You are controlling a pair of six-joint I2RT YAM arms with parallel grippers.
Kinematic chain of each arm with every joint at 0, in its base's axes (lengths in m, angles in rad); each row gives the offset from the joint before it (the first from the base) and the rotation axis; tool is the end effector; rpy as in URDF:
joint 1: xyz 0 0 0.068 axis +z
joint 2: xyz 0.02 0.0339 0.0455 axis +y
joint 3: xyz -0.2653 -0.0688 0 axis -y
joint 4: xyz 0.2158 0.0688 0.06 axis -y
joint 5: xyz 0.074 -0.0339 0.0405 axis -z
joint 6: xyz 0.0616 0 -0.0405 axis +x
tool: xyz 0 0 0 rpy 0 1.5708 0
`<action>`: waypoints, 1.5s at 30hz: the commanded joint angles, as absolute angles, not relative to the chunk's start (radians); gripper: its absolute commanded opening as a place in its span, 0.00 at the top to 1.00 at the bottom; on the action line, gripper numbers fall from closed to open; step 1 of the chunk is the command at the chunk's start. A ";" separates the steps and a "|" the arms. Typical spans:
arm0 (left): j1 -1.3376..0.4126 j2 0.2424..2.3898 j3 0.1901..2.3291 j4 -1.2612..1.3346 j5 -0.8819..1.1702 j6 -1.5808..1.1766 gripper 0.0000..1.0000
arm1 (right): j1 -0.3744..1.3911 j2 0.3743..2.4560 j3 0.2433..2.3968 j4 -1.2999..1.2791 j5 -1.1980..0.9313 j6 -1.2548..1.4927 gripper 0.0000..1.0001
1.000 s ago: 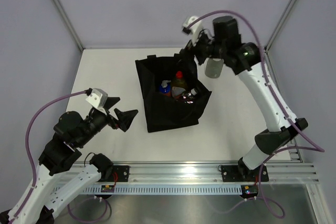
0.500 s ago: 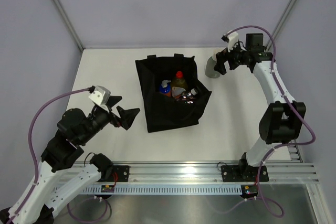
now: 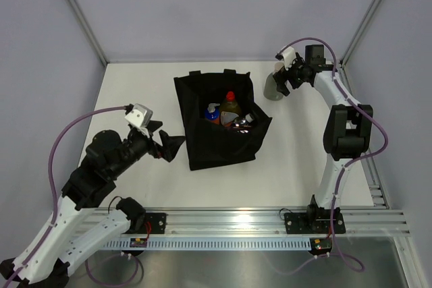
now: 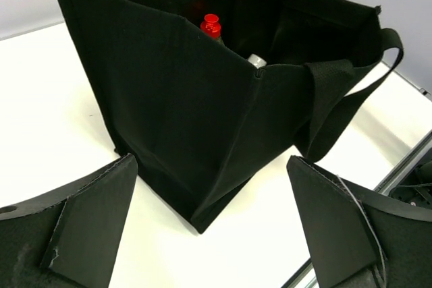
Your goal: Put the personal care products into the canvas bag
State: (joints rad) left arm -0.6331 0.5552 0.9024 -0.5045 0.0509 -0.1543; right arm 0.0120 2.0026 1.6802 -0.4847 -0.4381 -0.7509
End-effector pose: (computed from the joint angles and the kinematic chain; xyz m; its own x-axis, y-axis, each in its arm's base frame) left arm 0.0876 -0.0681 0.3620 -0.2218 -0.0276 -0.9747 0.6045 0.7805 -0.1597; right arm 0.4441 0.0315 0.2492 -0.3204 -0.6218 -0.7147 -0.7152 0.6535 -0.2479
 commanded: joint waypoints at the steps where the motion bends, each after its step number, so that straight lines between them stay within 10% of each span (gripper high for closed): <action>1: -0.630 0.589 0.923 -0.439 0.038 -0.138 0.01 | 0.008 2.058 1.755 -0.410 -0.469 -0.807 0.00; 18: -0.630 0.666 0.919 -0.394 0.044 -0.117 0.01 | 0.008 2.215 1.901 -0.463 -0.635 -0.900 0.04; 22: -0.630 0.675 0.925 -0.391 0.046 -0.114 0.01 | 0.009 2.246 1.933 -0.506 -0.641 -0.893 0.15; 28: -0.630 0.667 0.925 -0.390 0.052 -0.117 0.01 | 0.011 2.232 1.961 -0.572 -0.670 -0.865 0.67; 36: -0.630 0.598 0.900 -0.390 0.061 -0.130 0.01 | 0.008 1.946 1.847 -0.572 -0.715 -0.682 0.99; 45: -0.630 0.489 0.856 -0.380 0.072 -0.155 0.01 | 0.038 1.685 2.051 -0.805 -0.772 -0.477 1.00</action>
